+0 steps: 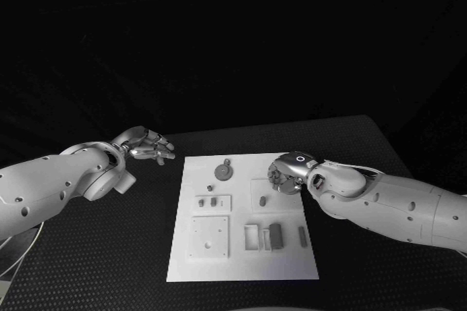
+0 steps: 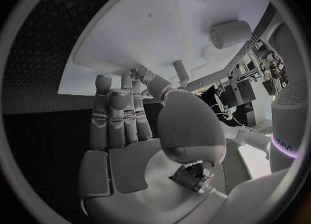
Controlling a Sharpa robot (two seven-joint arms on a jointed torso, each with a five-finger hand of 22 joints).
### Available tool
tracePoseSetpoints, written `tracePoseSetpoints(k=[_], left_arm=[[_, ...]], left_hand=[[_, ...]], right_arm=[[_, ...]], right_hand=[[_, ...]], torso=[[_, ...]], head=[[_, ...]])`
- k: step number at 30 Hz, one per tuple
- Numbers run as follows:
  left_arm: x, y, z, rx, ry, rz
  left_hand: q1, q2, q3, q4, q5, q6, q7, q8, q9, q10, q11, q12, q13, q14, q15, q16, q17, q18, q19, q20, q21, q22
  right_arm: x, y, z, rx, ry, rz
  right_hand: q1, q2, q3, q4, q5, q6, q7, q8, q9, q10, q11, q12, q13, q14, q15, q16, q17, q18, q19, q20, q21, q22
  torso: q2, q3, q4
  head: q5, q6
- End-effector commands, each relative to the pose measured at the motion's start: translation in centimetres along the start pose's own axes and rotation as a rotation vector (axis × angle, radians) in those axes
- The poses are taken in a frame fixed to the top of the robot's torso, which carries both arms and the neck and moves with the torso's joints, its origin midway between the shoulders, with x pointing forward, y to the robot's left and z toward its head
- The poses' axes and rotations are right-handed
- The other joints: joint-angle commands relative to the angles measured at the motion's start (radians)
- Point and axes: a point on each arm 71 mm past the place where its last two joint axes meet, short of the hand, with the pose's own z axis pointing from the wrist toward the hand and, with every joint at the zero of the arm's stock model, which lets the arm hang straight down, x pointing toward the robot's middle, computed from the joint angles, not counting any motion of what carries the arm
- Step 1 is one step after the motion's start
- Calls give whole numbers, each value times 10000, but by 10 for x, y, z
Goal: Assemble the parts on the task board
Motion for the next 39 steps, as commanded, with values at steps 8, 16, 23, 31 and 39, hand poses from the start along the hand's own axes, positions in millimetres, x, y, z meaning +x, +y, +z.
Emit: tracePoseSetpoints(k=[8, 16, 23, 31, 39], left_arm=[[0, 2, 0, -253, 105, -56], [0, 2, 0, -258, 97, -54], [-1, 3, -1, -274, 54, -51], [-1, 2, -1, -261, 10, -54], [1, 0, 0, -276, -105, -51]], left_hand=[[-99, 21, -12, 95, -31, -89, -14, 65, -15, -90, 6, 12, 14, 113, -6, -52, 50, 71, 102, -16, 39, -23], [-98, 22, -13, 101, -31, -95, -12, 66, -17, -92, 6, 11, 15, 120, -9, -57, 61, 72, 107, -18, 40, -26], [-96, 23, -14, 106, -31, -99, -11, 68, -18, -94, 6, 11, 16, 125, -11, -61, 70, 72, 111, -20, 40, -29], [-96, 22, -17, 112, -31, -101, -10, 71, -18, -95, 6, 11, 17, 131, -14, -66, 79, 72, 116, -22, 41, -31], [-89, 19, -18, 118, -31, -96, -13, 82, -17, -89, 4, 16, 20, 142, -18, -73, 96, 73, 125, -27, 43, -35]], right_arm=[[-12, -4, 1, 186, 37, 148], [-16, -3, 1, 169, -44, 210], [-26, 2, -3, 37, -229, 457], [-41, 23, -4, -524, -723, 702], [-49, 63, -1, -1569, -964, 981]], right_hand=[[40, 10, 29, 26, 69, 79, 11, 71, 16, 112, -5, 15, 54, -16, -86, 81, 29, 203, 78, -6, 79, 164], [40, 11, 28, 27, 69, 81, 10, 72, 20, 117, -7, 11, 61, -18, -88, 90, 31, 203, 79, -8, 82, 167], [37, 13, 27, 28, 69, 81, 10, 73, 23, 120, -8, 7, 67, -20, -89, 96, 33, 203, 80, -9, 84, 169], [37, 14, 26, 27, 69, 83, 8, 74, 28, 130, -11, 3, 77, -22, -92, 108, 36, 203, 84, -12, 89, 172], [40, 16, 27, 27, 69, 83, 8, 75, 32, 136, -14, -1, 85, -23, -95, 117, 38, 203, 88, -15, 94, 175]], torso=[[6, -3, 2], [3, -3, 4], [3, -5, -1], [1, -11, -11], [11, -24, 34]], head=[[-4, 13], [2, 12], [47, 8], [145, 10], [386, 22]])
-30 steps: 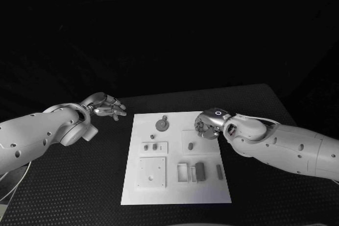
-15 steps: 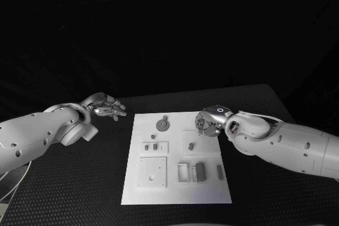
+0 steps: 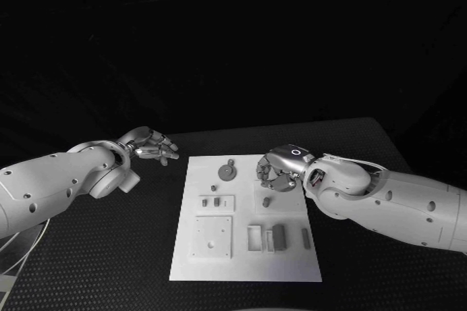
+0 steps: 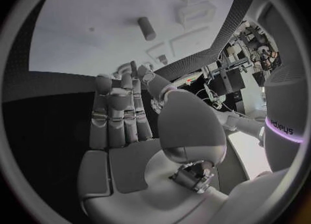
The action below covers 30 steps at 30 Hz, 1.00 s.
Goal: Assemble the parts on the task board
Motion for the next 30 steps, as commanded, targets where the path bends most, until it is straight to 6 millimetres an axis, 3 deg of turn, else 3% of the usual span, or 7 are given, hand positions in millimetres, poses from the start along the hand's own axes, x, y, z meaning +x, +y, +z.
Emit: tracePoseSetpoints(k=[1, 8, 10, 15, 19, 26, 30], left_arm=[[1, -2, 1, 17, -96, -50], [-1, -3, 0, -128, -483, -48], [0, -4, 0, -81, -603, -100], [4, -10, 0, 39, -721, -962], [6, -14, 1, 202, -797, -1074], [5, -14, 1, 168, -886, -1287], [7, -16, 3, 201, -858, -1294]], left_hand=[[-89, 18, -8, 54, -31, -61, 21, 50, -10, -89, 4, 16, 11, 72, -17, -34, 15, 145, 91, 7, 43, -11], [-79, 9, -10, 60, -31, -60, 18, 60, -10, -76, -2, 23, 16, 88, -24, -42, 37, 146, 105, 1, 47, -14], [-78, 5, -11, 63, -31, -58, 17, 64, -10, -72, -4, 25, 18, 93, -26, -45, 44, 146, 109, 0, 47, -16], [-55, 3, -1, 63, -27, -58, 14, 71, -11, -63, -10, 29, 23, 100, -30, -55, 60, 147, 114, -6, 46, -20], [-18, 20, 22, 63, -21, -51, 9, 85, -10, -45, -18, 36, 30, 99, -31, -75, 80, 142, 110, -6, 40, -29], [-4, 29, 31, 70, -19, -42, 5, 98, -10, -28, -24, 42, 36, 101, -30, -91, 97, 137, 108, -5, 36, -36], [-2, 29, 32, 72, -19, -43, 5, 100, -11, -27, -24, 41, 37, 100, -29, -96, 102, 134, 106, -4, 34, -38]], right_arm=[[-2, 15, 4, -420, -187, 142], [1, 46, 13, -1176, -219, 412], [8, 56, 15, -1371, -188, 605], [21, 70, 19, -1658, -82, 833], [34, 77, 21, -1760, 50, 940], [55, 87, 23, -1960, 223, 862], [63, 90, 22, -1976, 242, 906]], right_hand=[[42, 21, 42, 41, 20, 84, 8, 30, 13, 87, -25, 54, 26, -9, -81, 69, 10, 204, 46, -8, 54, 178], [41, 30, 44, 43, 20, 79, 10, 27, 15, 87, -25, 47, 32, -13, -82, 74, 10, 204, 46, -9, 56, 179], [42, 36, 46, 43, 21, 77, 11, 26, 16, 88, -26, 44, 35, -15, -82, 76, 10, 204, 45, -9, 56, 179], [42, 41, 48, 41, 21, 74, 12, 25, 18, 87, -26, 40, 39, -18, -82, 79, 10, 204, 44, -10, 56, 180], [45, 47, 51, 40, 21, 70, 13, 23, 19, 87, -26, 35, 43, -21, -82, 80, 10, 204, 42, -11, 56, 180], [48, 51, 53, 39, 21, 67, 14, 22, 22, 86, -25, 29, 48, -25, -82, 84, 10, 204, 41, -12, 56, 180], [49, 49, 52, 38, 20, 66, 14, 22, 23, 87, -26, 27, 51, -26, -82, 86, 10, 204, 40, -12, 57, 181]], torso=[[5, -5, 23], [-1, -3, -5], [4, -17, 1], [-4, -34, 2], [12, -37, 42], [6, 16, 1], [14, 0, 28]], head=[[174, -7], [526, -61], [714, -88], [936, -117], [1166, -204], [1735, -435], [1924, -529]])
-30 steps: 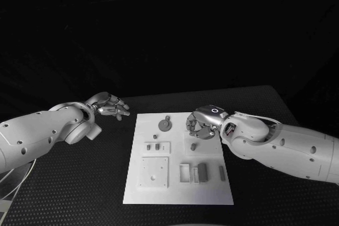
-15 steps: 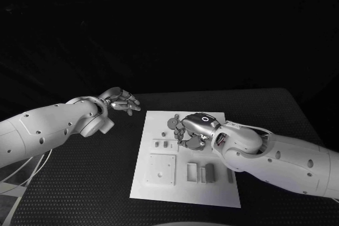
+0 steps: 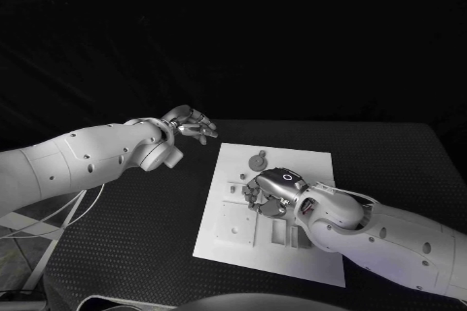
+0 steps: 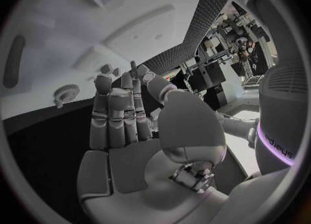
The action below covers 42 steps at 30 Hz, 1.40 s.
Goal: Assemble the parts on the task board
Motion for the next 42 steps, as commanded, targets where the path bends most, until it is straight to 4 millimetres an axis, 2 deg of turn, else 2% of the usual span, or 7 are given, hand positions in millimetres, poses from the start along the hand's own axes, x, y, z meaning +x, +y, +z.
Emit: tracePoseSetpoints(k=[1, 3, 7, 14, 22, 27, 42], left_arm=[[0, -3, 1, 147, -146, -268], [0, -3, 1, 130, -121, -274], [0, -3, 1, 123, -142, -335], [0, -3, 1, 131, -113, -364], [-1, -3, 1, 123, -127, -383], [-1, -3, 0, 116, -118, -385], [-2, -2, 0, 77, -93, -382]], left_hand=[[-2, 29, 4, 45, -19, -43, 6, 63, -12, -27, -24, 41, 9, 62, 7, -57, 14, 197, 33, -2, 34, -16], [-3, 29, 4, 48, -19, -44, 6, 64, -13, -27, -24, 41, 9, 60, 8, -62, 17, 195, 31, -1, 32, -18], [-6, 31, 4, 54, -19, -46, 7, 65, -14, -27, -24, 39, 10, 59, 10, -68, 22, 192, 30, 0, 31, -20], [-8, 35, 4, 60, -19, -48, 7, 67, -15, -27, -23, 38, 11, 58, 11, -76, 29, 191, 28, 0, 30, -23], [16, 41, 17, 61, 0, -65, 11, 69, -22, -42, -18, 25, 11, 50, 15, -105, 54, 186, 15, 0, 23, -36], [25, 50, 24, 63, 5, -70, 12, 70, -25, -47, -16, 22, 11, 48, 17, -115, 63, 185, 13, 0, 22, -40], [31, 57, 29, 71, 9, -75, 14, 75, -28, -49, -14, 20, 12, 50, 19, -130, 82, 181, 11, 1, 23, -47]], right_arm=[[3, 2, 0, -243, -152, -315], [7, 3, 1, -256, 8, -320], [14, 2, 1, -243, 141, -349], [23, 3, 2, -162, 209, -309], [27, 6, 3, -191, 252, -251], [30, 7, 3, -198, 304, -222], [31, 5, 1, -159, 365, -244]], right_hand=[[45, 45, 30, 15, 60, 67, 14, 28, 18, 67, 19, 7, 26, -27, -82, 41, 12, 203, 44, -19, 57, 182], [47, 42, 30, 14, 60, 68, 14, 29, 20, 69, 19, 6, 29, -28, -83, 43, 13, 203, 44, -20, 58, 183], [50, 45, 31, 15, 60, 68, 13, 30, 21, 71, 18, 4, 32, -29, -83, 46, 13, 203, 45, -21, 59, 184], [52, 48, 32, 17, 60, 68, 13, 30, 25, 75, 18, 1, 38, -30, -84, 50, 13, 203, 46, -22, 61, 185], [52, 49, 31, 17, 60, 69, 13, 31, 28, 79, 17, -2, 45, -30, -85, 56, 14, 203, 48, -23, 64, 186], [52, 50, 31, 17, 60, 69, 13, 32, 31, 81, 16, -5, 49, -31, -85, 60, 14, 203, 49, -24, 65, 186], [51, 50, 30, 16, 60, 67, 13, 32, 37, 84, 16, -15, 61, -33, -86, 70, 15, 203, 50, -25, 69, 187]], torso=[[8, -8, 18], [6, -11, 13], [12, -20, -3], [10, -8, -4], [7, -25, 10], [5, -11, -2], [1, -16, 6]], head=[[218, -92], [316, -135], [367, -178], [445, -254], [508, -298], [578, -330], [627, -375]])
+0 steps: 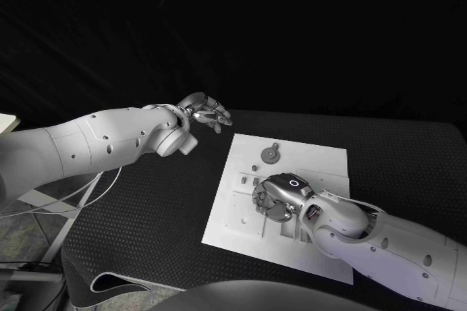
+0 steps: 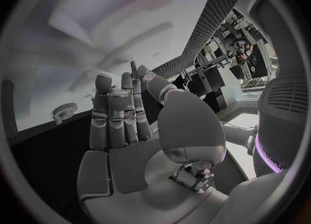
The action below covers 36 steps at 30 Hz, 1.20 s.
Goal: Assemble the parts on the task board
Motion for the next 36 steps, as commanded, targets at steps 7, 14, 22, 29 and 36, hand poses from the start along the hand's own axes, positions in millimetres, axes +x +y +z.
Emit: tracePoseSetpoints(k=[7, 14, 22, 29, 36], left_arm=[[0, -1, 0, 83, 35, -66], [0, -1, 0, 82, 52, -69], [-2, -1, -1, 82, 21, -68], [-1, -2, -1, 102, 59, -71], [-2, -1, -1, 68, 33, -66]], left_hand=[[32, 61, 2, 48, 9, -76, 15, 38, -18, -50, -13, 20, 18, 52, 19, -60, 27, 185, 14, 0, 24, -12], [35, 65, 4, 51, 9, -76, 15, 41, -19, -50, -13, 19, 19, 54, 19, -66, 36, 185, 14, -1, 25, -15], [66, 79, 17, 41, 12, -77, 13, 49, -21, -50, -15, 19, 21, 59, 16, -78, 55, 188, 15, -6, 27, -20], [73, 85, 19, 39, 11, -77, 13, 53, -22, -49, -15, 20, 22, 62, 16, -84, 63, 186, 15, -5, 27, -22], [76, 87, 18, 40, 9, -77, 13, 56, -23, -49, -14, 19, 23, 63, 16, -90, 72, 184, 14, -3, 28, -24]], right_arm=[[1, -3, -1, 5, 41, -145], [2, -5, -1, 65, 84, -170], [3, -5, 0, 46, 122, -167], [4, -5, 0, 56, 173, -172], [4, -3, -2, 12, 163, -105]], right_hand=[[36, 34, 38, 23, 20, 68, 13, 63, 19, 68, 0, 59, 15, -34, -86, 75, 17, 203, 17, -25, 70, 189], [37, 34, 38, 23, 20, 67, 13, 63, 22, 70, 0, 55, 21, -36, -86, 80, 17, 203, 17, -26, 71, 189], [34, 34, 37, 24, 20, 66, 13, 63, 25, 71, 0, 50, 27, -38, -86, 84, 17, 203, 16, -26, 72, 189], [36, 34, 37, 23, 20, 65, 13, 63, 28, 72, -1, 45, 33, -39, -87, 87, 17, 203, 15, -27, 73, 189], [37, 35, 37, 22, 20, 64, 13, 62, 31, 74, -1, 40, 39, -41, -87, 91, 16, 203, 14, -27, 74, 189]], torso=[[3, -2, -8], [2, -8, 2], [1, -9, -5], [0, -8, 2], [2, 2, -4]], head=[[-21, -2], [-1, -3], [65, -58], [86, -82], [102, -111]])
